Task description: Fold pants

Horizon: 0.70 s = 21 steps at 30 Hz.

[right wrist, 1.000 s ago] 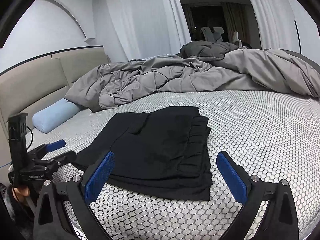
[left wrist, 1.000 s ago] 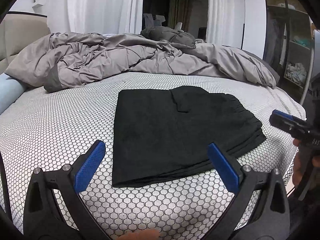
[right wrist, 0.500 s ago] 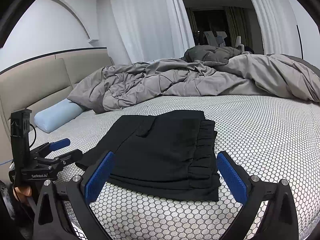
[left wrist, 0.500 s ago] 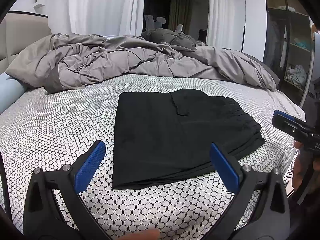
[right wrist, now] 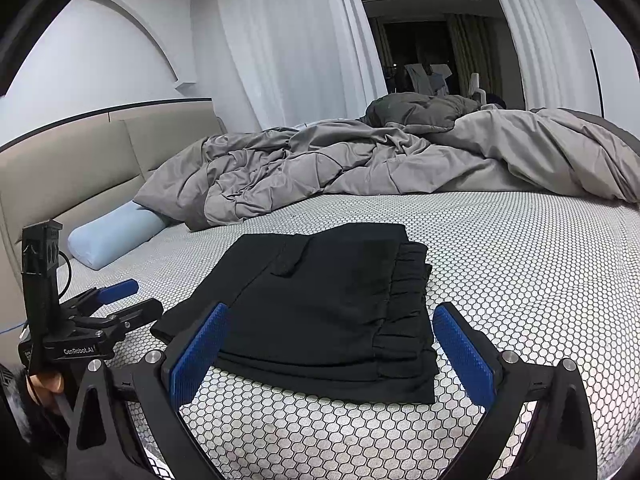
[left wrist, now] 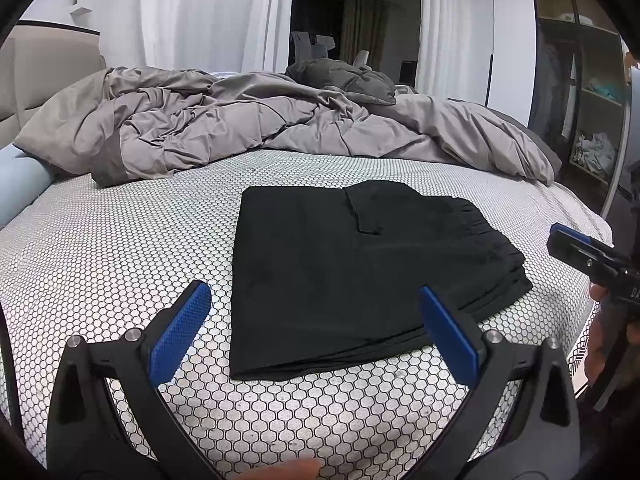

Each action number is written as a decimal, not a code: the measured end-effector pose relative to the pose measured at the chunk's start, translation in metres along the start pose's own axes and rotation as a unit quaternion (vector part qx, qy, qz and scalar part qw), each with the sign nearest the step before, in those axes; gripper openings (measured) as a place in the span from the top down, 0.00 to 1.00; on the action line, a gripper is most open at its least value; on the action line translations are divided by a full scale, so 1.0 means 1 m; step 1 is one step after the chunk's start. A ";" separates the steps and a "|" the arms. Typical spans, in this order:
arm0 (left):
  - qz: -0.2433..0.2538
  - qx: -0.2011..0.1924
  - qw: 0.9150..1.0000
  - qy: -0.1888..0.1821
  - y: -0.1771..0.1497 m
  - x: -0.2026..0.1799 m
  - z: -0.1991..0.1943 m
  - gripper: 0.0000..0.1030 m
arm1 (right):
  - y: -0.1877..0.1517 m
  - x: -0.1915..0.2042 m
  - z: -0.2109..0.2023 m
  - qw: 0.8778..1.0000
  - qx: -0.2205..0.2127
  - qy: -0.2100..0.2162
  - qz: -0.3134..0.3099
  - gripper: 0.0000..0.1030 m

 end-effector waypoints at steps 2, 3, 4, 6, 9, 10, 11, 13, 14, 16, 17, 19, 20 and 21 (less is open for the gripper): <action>0.000 0.000 1.000 0.000 0.000 0.001 0.000 0.01 | 0.000 0.000 0.000 1.000 0.000 -0.001 0.000 0.00; 0.000 0.001 1.000 0.000 0.000 0.002 0.001 0.01 | 0.000 0.001 0.000 1.000 -0.001 -0.001 0.000 0.00; -0.001 0.001 1.000 0.001 0.000 0.003 -0.001 0.01 | 0.000 0.000 0.000 1.000 -0.001 -0.001 -0.001 0.00; -0.002 0.001 1.000 0.001 0.000 0.003 -0.001 0.01 | 0.000 0.000 0.000 1.000 0.000 -0.002 -0.002 0.00; -0.004 0.000 1.000 0.000 0.001 0.005 -0.002 0.01 | 0.000 0.000 -0.001 1.000 0.000 0.000 -0.002 0.00; -0.004 -0.001 1.000 0.000 0.001 0.006 -0.002 0.01 | 0.000 0.000 -0.001 1.000 -0.001 0.000 -0.003 0.00; -0.004 -0.002 1.000 0.001 0.001 0.007 -0.003 0.01 | 0.001 0.001 0.000 1.000 -0.001 -0.001 -0.004 0.00; -0.005 -0.002 1.000 0.001 0.001 0.007 -0.003 0.01 | 0.001 0.000 0.000 1.000 -0.001 -0.001 -0.006 0.00; -0.005 -0.002 1.000 0.001 0.001 0.007 -0.003 0.01 | 0.001 0.000 0.000 1.000 0.000 0.000 -0.007 0.00; -0.005 -0.002 1.000 0.001 0.001 0.008 -0.004 0.01 | 0.001 0.000 0.001 1.000 0.000 -0.001 -0.007 0.00; -0.005 -0.002 1.000 0.002 0.001 0.007 -0.004 0.01 | 0.001 0.000 0.001 1.000 0.000 0.000 -0.007 0.00; -0.005 -0.003 1.000 0.002 0.001 0.007 -0.004 0.01 | 0.001 0.000 0.001 1.000 -0.001 -0.001 -0.007 0.00; -0.006 -0.003 1.000 0.003 0.001 0.006 -0.005 0.01 | 0.001 0.000 0.001 1.000 -0.001 0.000 -0.007 0.00; -0.006 -0.004 1.000 0.003 0.000 0.007 -0.005 0.01 | 0.001 0.000 0.001 1.000 -0.001 0.000 -0.007 0.00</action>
Point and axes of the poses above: each gripper's, at about its wrist camera, not at the fingertips, and z roughly the way its jaws point, x to its left, y to its top, the point moved 1 cm from there along z, roughly the way its jaws point, and after that the axes turned 11 degrees about x, right-handed, at the moved point
